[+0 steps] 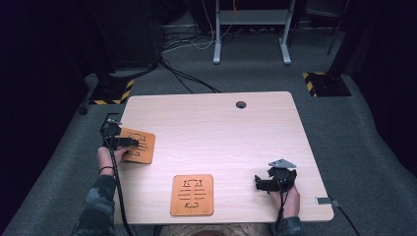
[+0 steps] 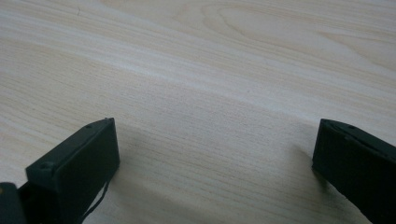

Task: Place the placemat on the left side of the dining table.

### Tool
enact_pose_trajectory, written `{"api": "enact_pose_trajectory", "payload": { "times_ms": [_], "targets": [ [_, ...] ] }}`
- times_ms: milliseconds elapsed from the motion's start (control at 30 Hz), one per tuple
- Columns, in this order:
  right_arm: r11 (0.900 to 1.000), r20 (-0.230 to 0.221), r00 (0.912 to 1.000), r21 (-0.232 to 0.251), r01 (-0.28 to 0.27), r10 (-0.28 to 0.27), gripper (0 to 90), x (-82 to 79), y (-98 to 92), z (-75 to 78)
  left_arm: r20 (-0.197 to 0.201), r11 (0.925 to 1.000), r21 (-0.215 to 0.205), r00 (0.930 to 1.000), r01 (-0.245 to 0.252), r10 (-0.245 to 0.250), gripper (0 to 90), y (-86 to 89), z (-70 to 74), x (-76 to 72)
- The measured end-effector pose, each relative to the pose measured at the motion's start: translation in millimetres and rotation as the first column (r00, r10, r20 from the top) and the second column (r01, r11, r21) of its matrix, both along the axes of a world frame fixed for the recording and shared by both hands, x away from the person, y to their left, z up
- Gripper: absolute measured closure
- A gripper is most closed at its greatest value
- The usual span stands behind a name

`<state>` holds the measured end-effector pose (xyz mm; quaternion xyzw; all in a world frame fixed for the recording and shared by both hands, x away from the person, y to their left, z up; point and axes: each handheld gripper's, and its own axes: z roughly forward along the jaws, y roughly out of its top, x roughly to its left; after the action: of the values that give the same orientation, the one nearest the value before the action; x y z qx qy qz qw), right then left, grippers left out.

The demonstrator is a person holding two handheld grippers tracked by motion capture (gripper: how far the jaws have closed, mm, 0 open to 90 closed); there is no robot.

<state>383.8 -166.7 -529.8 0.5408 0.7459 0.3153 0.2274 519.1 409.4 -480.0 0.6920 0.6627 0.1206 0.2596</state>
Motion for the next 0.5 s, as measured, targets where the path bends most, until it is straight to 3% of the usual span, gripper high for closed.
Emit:
{"api": "enact_pose_trajectory", "payload": {
  "times_ms": [500],
  "targets": [
    [1.000,0.000,1.0000,0.001,-0.001,0.001,0.0,0.0,0.0,-0.1,-0.016,1.0000,-0.009,0.9999,-0.002,0.002,24.0,1.6,-4.3,1.3]
  ]
}}
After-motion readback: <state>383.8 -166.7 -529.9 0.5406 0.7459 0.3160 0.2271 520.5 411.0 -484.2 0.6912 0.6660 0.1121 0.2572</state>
